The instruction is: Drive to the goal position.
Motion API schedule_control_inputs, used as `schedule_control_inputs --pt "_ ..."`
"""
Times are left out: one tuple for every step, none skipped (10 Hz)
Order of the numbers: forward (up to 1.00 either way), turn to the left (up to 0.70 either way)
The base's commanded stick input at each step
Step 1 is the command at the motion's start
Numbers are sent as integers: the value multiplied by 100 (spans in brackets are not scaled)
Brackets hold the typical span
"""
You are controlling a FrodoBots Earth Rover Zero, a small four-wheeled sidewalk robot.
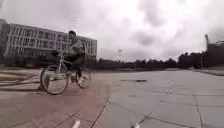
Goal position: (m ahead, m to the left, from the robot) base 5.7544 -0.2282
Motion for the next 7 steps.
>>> schedule_control_inputs --pt "70 0" --pt "70 0" --pt "70 0" --pt "70 0" --pt "70 0" --pt "70 0" --pt "70 0"
